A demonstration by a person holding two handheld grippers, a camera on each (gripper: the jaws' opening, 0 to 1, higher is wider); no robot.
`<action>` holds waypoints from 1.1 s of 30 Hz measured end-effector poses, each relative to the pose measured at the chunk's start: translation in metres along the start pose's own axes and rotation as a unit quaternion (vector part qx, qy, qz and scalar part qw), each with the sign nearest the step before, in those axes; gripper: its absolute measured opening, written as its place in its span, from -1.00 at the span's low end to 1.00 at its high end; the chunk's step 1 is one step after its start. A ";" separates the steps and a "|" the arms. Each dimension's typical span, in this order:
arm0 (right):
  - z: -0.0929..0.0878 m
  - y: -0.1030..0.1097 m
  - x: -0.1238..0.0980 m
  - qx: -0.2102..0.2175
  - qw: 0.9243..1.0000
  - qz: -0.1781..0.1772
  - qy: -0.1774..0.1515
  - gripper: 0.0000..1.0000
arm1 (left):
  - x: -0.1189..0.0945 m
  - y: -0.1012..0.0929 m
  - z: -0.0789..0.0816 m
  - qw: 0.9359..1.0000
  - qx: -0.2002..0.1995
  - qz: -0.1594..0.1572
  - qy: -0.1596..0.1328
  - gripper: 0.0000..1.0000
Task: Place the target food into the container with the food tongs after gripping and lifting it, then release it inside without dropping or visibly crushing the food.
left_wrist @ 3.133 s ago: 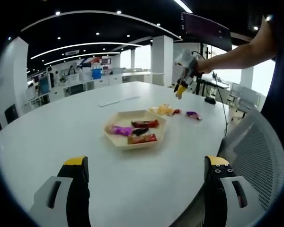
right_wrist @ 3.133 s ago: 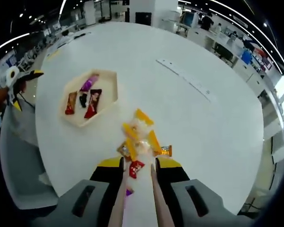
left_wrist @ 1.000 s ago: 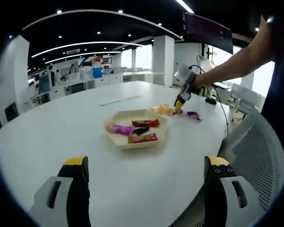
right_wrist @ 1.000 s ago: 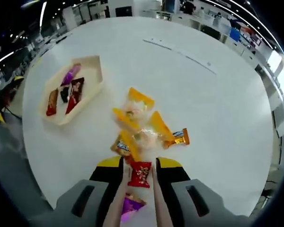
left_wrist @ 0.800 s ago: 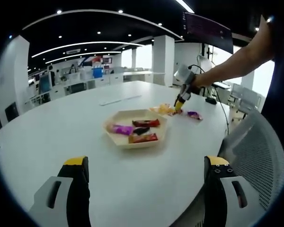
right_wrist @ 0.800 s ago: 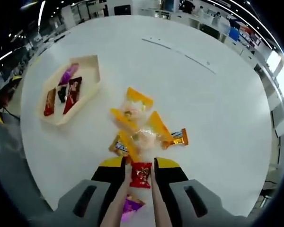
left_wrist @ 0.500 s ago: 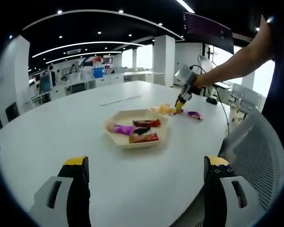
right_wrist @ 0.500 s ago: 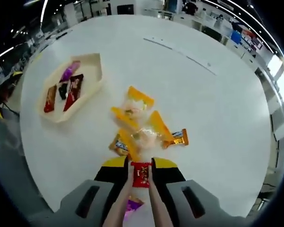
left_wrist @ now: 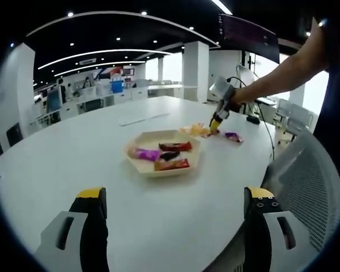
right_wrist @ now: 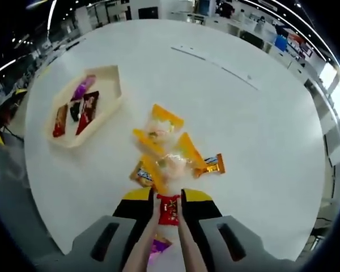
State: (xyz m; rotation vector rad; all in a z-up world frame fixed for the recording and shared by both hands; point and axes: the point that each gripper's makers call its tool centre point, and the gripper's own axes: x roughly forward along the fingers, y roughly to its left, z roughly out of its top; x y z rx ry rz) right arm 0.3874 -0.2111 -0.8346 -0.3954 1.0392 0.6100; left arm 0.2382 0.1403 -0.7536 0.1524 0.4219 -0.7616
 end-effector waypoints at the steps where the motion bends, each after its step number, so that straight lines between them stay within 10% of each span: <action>1: 0.000 0.000 0.000 0.000 1.000 0.000 0.000 -0.63 | 0.000 0.000 0.000 1.000 0.000 0.000 0.000 0.96; 33: 0.030 -0.018 -0.033 -0.023 1.000 -0.004 -0.015 -0.61 | 0.000 -0.002 -0.001 1.000 0.005 -0.006 0.001 0.99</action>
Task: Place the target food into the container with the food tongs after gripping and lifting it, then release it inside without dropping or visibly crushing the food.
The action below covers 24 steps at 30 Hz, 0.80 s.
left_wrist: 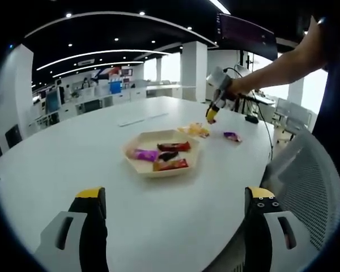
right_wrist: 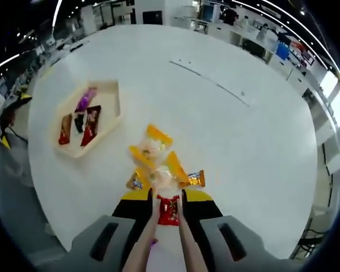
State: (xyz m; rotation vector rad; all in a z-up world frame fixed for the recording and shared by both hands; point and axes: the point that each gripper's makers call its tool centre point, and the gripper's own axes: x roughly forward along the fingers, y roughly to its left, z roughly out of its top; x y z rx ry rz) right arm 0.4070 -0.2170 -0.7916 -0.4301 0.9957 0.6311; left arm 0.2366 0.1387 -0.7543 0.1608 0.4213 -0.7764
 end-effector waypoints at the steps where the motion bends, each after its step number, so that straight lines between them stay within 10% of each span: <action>1: 0.001 -0.001 -0.001 0.000 1.000 0.000 0.000 -0.61 | 0.000 0.000 -0.001 1.000 0.001 -0.001 0.002 0.99; 24: 0.022 -0.001 -0.010 -0.014 1.000 -0.002 -0.010 -0.61 | -0.001 0.001 0.003 1.000 -0.003 0.003 -0.009 0.99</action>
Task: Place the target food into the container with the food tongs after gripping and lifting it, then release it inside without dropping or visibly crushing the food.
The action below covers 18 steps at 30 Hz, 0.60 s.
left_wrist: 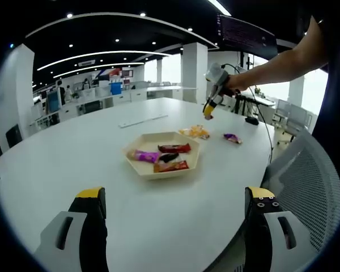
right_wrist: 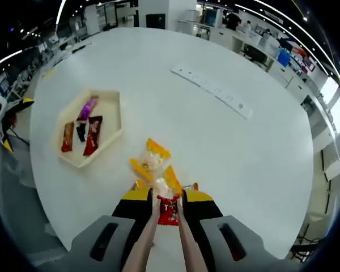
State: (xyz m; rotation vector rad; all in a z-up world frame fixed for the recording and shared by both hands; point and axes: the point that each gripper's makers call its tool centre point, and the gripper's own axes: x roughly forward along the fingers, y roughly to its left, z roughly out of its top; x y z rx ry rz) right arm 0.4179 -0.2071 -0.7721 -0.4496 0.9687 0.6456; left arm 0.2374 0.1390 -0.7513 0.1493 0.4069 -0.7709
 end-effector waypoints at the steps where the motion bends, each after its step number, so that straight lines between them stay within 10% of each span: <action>1: 0.002 0.001 0.000 -0.001 1.000 0.001 0.000 -0.61 | 0.000 0.000 0.000 1.000 0.000 0.000 0.000 0.99; 18: 0.034 0.029 0.003 -0.032 0.999 0.016 -0.013 -0.60 | -0.001 0.002 0.003 1.000 -0.001 0.004 -0.008 0.99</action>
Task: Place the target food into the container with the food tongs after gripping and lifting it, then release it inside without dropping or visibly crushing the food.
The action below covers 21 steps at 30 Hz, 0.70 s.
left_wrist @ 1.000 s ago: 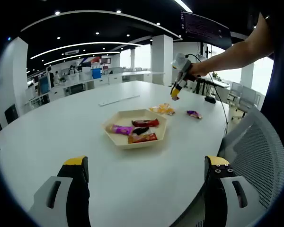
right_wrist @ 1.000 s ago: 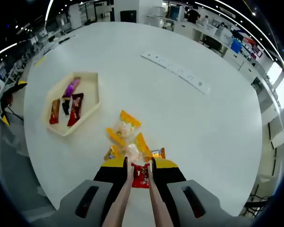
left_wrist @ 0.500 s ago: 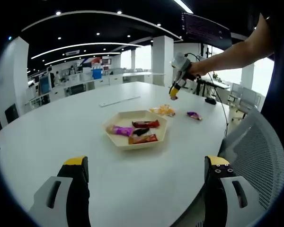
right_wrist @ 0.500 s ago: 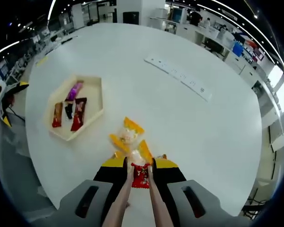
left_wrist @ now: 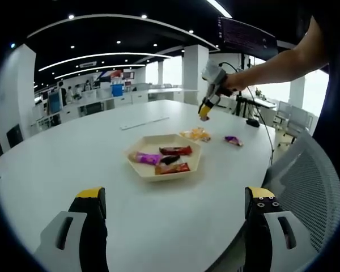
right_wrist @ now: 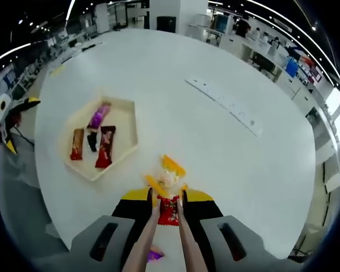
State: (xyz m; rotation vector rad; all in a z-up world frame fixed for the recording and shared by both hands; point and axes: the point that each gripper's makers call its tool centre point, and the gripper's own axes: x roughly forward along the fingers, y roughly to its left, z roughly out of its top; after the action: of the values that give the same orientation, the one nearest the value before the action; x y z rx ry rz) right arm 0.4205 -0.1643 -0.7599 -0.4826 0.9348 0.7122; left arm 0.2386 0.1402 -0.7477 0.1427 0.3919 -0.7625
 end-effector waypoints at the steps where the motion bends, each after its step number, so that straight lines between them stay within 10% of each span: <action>1: 0.003 0.002 0.001 -0.003 1.000 0.002 -0.001 -0.60 | 0.000 0.000 0.000 1.000 0.000 0.000 -0.001 0.99; 21: 0.047 0.038 0.010 -0.041 0.999 0.025 -0.021 -0.60 | -0.001 0.001 0.002 1.000 0.001 0.003 -0.004 0.99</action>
State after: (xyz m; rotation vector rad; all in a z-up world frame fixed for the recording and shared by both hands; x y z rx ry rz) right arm 0.4227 -0.1040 -0.7468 -0.5164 0.8838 0.8066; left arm 0.2390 0.1409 -0.7455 0.1435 0.3837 -0.7570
